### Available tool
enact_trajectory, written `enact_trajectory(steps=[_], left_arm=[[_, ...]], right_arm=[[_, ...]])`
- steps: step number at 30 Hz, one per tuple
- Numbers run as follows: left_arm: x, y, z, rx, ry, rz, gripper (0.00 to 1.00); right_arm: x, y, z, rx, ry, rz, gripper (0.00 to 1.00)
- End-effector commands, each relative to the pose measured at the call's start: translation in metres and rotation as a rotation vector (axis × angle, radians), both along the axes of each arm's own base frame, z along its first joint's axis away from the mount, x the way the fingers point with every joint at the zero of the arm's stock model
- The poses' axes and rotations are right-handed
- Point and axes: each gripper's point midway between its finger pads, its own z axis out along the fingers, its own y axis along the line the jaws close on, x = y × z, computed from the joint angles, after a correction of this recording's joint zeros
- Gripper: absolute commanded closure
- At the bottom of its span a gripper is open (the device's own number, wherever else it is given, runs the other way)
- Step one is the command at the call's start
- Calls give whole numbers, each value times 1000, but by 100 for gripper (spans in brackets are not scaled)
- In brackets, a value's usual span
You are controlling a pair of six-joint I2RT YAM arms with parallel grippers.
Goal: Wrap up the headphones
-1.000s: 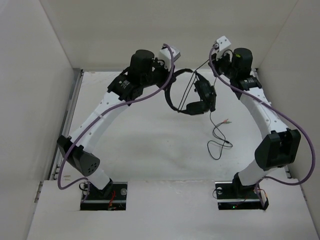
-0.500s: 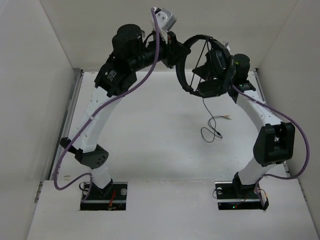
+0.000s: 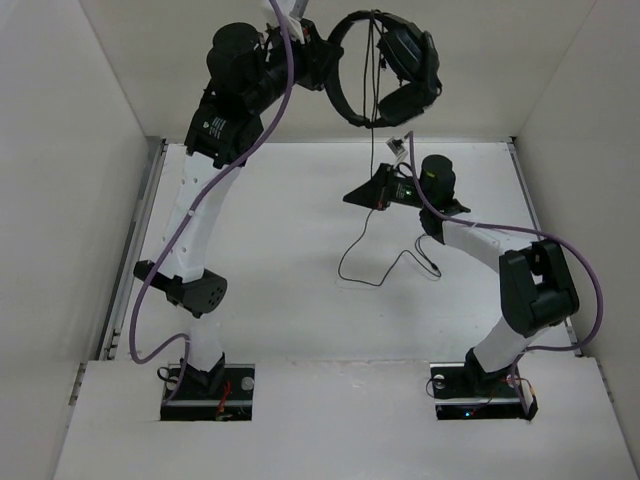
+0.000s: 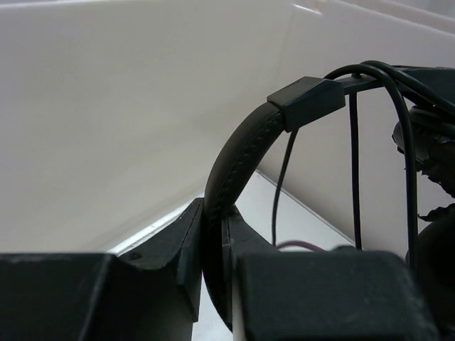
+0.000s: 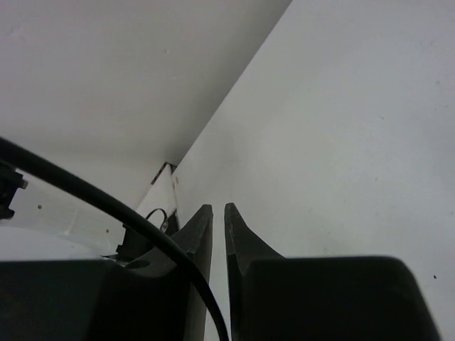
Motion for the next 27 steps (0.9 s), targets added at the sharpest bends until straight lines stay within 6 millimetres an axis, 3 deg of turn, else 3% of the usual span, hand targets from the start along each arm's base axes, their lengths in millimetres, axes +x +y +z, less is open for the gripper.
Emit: enact_trajectory(steps=[1, 9, 16, 21, 27], left_arm=[[-8, 45, 81, -158, -205, 145, 97], [21, 73, 85, -163, -246, 311, 97], [44, 104, 87, -141, -297, 509, 96], [61, 123, 81, -98, -323, 643, 97], [83, 141, 64, -14, -348, 754, 97]], right_arm=[[-13, 2, 26, 47, -87, 25, 81], [-32, 13, 36, 64, -105, 85, 78], [-69, 31, 43, 71, -133, 197, 77], [-95, 42, 48, 64, -169, 262, 81], [-104, 42, 47, 26, -203, 292, 85]])
